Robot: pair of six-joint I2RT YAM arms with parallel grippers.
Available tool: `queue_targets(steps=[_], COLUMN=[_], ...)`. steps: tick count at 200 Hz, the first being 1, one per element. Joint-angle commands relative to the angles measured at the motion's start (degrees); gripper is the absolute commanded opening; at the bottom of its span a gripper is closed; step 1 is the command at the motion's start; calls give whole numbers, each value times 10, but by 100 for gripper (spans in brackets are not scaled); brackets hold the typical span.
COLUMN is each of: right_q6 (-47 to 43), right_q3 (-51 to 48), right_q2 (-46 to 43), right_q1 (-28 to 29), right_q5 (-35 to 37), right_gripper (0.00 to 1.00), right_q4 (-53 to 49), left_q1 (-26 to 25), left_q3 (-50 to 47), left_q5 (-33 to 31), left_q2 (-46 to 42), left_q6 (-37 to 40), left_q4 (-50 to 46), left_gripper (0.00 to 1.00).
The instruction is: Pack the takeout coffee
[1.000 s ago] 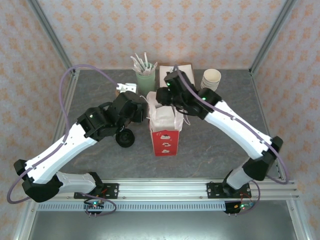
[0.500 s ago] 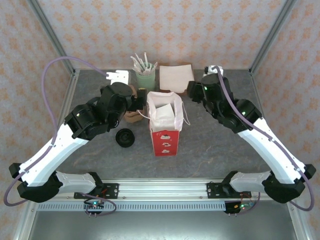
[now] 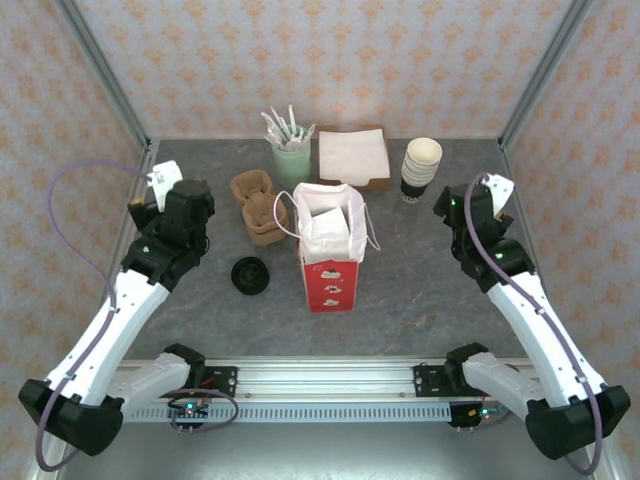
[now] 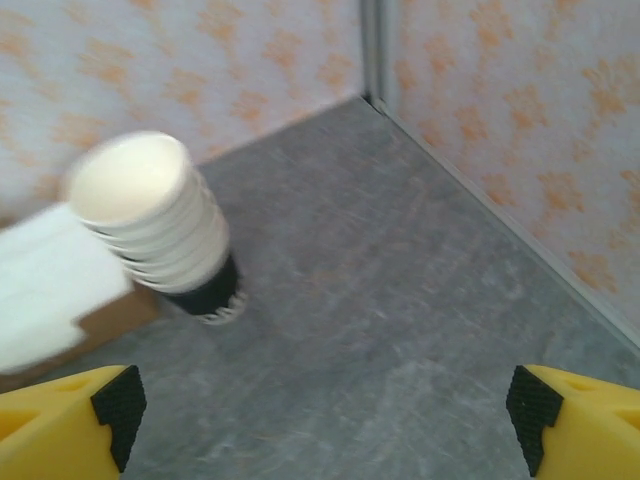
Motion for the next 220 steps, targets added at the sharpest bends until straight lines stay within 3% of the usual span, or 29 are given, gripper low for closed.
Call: queue_targets(steps=[1, 34, 67, 94, 121, 131, 141, 159, 220], right_q6=[-31, -90, -140, -186, -206, -198, -203, -217, -210], right_q3=[-103, -243, -304, -335, -342, -369, -385, -336, -328], right_q2=[2, 49, 155, 227, 256, 289, 324, 316, 323], right_q1=[-33, -51, -62, -73, -104, -112, -117, -117, -130], right_q5=[10, 44, 60, 22, -76, -87, -102, -148, -168], right_gripper=[97, 99, 99, 99, 99, 99, 99, 99, 99], right_q4=[141, 358, 551, 705, 748, 829, 890, 775, 773], left_q1=[35, 89, 106, 134, 141, 141, 142, 143, 134], left_q3=[-134, -292, -330, -337, -337, -342, -359, -357, -345], left_q5=[15, 121, 124, 174, 213, 253, 252, 255, 243], left_q2=[-21, 18, 128, 193, 251, 259, 272, 289, 294], left_q6=[48, 73, 75, 81, 89, 105, 104, 104, 114], left_q4=[194, 395, 531, 619, 678, 696, 736, 752, 735], left_gripper=[100, 100, 100, 100, 100, 100, 100, 100, 100])
